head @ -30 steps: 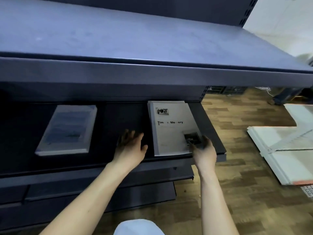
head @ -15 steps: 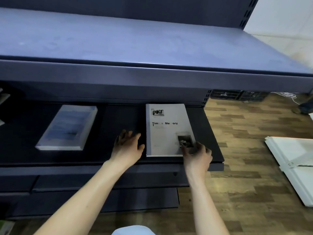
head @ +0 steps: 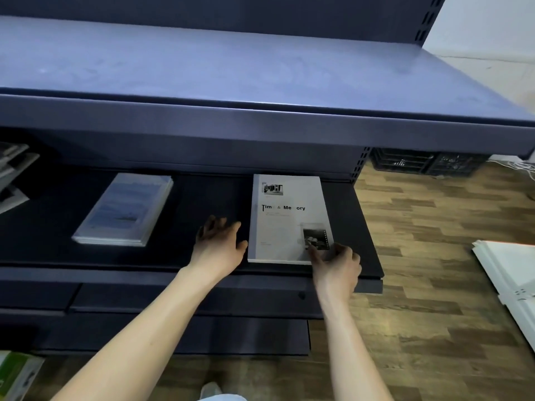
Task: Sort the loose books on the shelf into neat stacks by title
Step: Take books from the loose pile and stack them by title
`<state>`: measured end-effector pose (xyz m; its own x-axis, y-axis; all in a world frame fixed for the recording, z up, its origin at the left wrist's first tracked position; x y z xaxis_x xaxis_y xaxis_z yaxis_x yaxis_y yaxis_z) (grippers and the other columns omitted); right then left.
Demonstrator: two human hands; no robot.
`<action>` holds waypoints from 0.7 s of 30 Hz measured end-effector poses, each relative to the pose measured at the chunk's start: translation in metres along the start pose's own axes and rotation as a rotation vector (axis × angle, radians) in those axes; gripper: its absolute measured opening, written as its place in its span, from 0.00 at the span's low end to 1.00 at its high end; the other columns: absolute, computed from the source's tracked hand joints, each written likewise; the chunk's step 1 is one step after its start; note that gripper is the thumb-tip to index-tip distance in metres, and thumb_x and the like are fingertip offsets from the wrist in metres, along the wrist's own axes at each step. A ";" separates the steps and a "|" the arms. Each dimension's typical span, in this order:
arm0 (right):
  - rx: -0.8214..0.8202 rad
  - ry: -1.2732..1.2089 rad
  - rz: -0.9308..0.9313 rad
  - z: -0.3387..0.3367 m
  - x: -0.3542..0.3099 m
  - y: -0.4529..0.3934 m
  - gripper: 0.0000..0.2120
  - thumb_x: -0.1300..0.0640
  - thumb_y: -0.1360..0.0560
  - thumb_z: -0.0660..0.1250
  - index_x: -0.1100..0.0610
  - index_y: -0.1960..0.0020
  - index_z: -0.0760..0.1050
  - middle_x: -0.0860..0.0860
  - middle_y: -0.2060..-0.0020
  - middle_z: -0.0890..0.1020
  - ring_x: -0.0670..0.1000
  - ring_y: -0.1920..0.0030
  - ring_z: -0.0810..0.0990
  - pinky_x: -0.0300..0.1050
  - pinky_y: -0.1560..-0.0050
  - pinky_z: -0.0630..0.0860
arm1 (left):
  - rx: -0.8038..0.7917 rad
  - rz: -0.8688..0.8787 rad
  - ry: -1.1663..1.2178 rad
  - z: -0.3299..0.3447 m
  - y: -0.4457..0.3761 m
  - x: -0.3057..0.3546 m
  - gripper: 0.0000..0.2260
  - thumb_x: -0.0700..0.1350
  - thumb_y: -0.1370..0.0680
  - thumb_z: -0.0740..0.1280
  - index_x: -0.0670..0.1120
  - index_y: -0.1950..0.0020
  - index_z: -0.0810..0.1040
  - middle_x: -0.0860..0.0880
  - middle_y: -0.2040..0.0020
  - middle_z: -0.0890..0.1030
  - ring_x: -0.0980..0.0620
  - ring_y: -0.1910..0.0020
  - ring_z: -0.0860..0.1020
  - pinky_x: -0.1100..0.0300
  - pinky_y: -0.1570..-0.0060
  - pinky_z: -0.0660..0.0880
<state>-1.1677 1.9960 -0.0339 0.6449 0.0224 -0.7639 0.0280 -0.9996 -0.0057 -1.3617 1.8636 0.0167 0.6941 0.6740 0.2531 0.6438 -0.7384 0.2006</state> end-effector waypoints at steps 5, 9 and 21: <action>0.004 0.111 -0.014 -0.002 -0.002 -0.001 0.32 0.41 0.32 0.77 0.66 0.43 0.75 0.64 0.41 0.75 0.66 0.40 0.72 0.56 0.42 0.69 | 0.012 -0.005 -0.011 -0.001 0.011 -0.006 0.25 0.57 0.18 0.57 0.53 0.22 0.58 0.47 0.22 0.58 0.43 0.22 0.51 0.46 0.25 0.54; 0.050 0.158 -0.084 -0.003 -0.013 0.006 0.36 0.44 0.31 0.77 0.67 0.35 0.71 0.67 0.31 0.68 0.68 0.34 0.67 0.61 0.37 0.67 | 0.041 -0.014 -0.014 -0.006 0.018 -0.019 0.25 0.57 0.18 0.57 0.53 0.22 0.58 0.46 0.22 0.58 0.43 0.22 0.52 0.47 0.25 0.54; -0.449 0.202 -0.543 0.069 -0.117 0.103 0.27 0.38 0.20 0.58 0.45 0.23 0.65 0.51 0.20 0.58 0.54 0.20 0.49 0.57 0.22 0.45 | 0.275 -0.067 -0.032 -0.046 0.063 -0.111 0.24 0.55 0.20 0.61 0.49 0.26 0.67 0.44 0.28 0.69 0.40 0.29 0.64 0.47 0.31 0.63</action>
<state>-1.2926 1.8891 0.0106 0.5782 0.5586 -0.5947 0.6660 -0.7442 -0.0515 -1.4129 1.7414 0.0449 0.6543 0.7245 0.2168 0.7485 -0.6613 -0.0494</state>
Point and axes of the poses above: each hand's wrist, its own y-axis away from the middle knuckle, its own z-axis out of the palm, x = y × z, the point moved 3 cm from there along -y, towards the middle knuckle
